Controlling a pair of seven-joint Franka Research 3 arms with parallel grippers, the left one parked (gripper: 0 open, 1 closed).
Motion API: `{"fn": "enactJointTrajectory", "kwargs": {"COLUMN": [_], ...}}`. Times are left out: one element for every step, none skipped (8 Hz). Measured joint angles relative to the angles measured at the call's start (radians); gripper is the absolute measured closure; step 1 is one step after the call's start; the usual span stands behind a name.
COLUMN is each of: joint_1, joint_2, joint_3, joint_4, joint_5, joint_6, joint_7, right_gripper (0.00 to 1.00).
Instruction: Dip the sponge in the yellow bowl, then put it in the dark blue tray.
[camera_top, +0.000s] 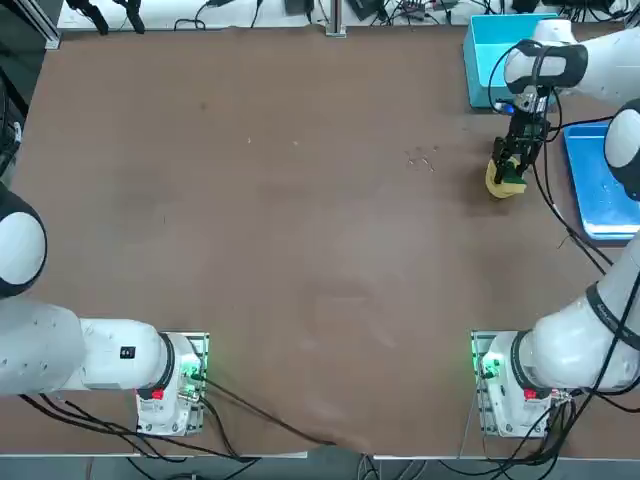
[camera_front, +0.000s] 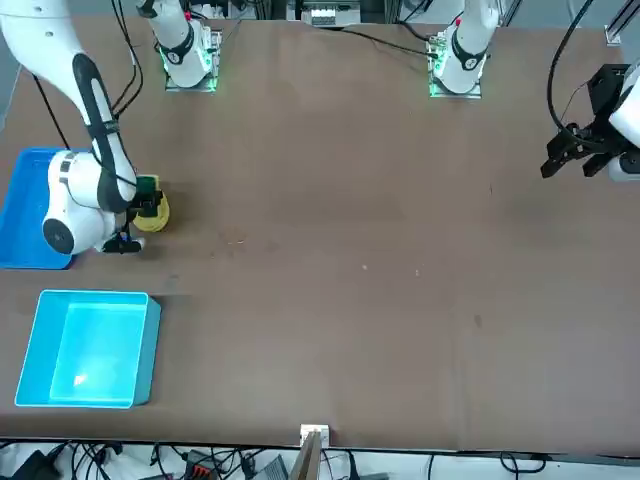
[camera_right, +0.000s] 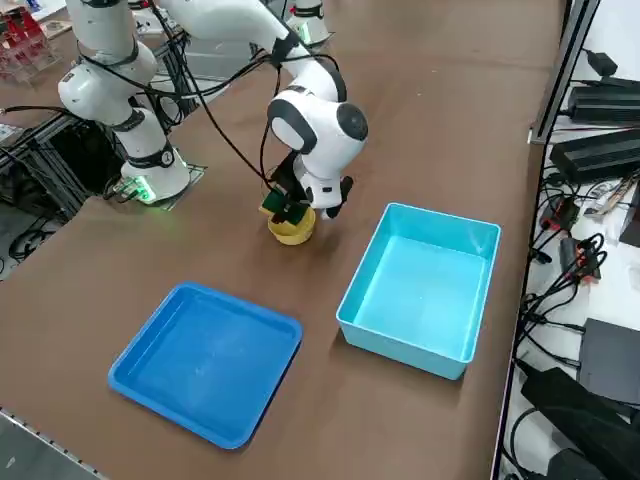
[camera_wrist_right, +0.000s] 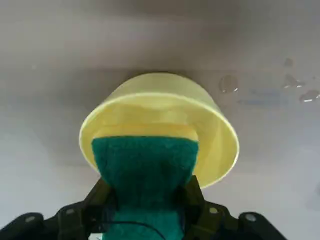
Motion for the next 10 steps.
{"fn": "enactJointTrajectory", "kwargs": {"joint_1": [-0.006,-0.011,-0.012,-0.012,-0.012,-0.012,-0.012,-0.012,-0.012,-0.012], "joint_2": [0.011,0.023,0.035,0.048,0.060,0.072,0.083,0.090,0.095,0.098], "joint_3": [0.000,0.000,0.000,0.000,0.001,0.001,0.001,0.001,0.001,0.002], "joint_4": [0.009,0.020,0.028,0.032,0.033,0.034,0.034,0.035,0.036,0.037], "joint_5": [0.000,0.000,0.000,0.000,0.000,0.000,0.000,0.000,0.000,0.000], "joint_6": [0.007,0.012,0.023,0.037,0.049,0.056,0.062,0.067,0.070,0.072], "joint_7": [0.000,0.000,0.000,0.000,0.000,0.000,0.001,0.001,0.001,0.001], "right_gripper": [0.34,0.34,0.34,0.34,0.34,0.35,0.35,0.35,0.35,0.35]}}
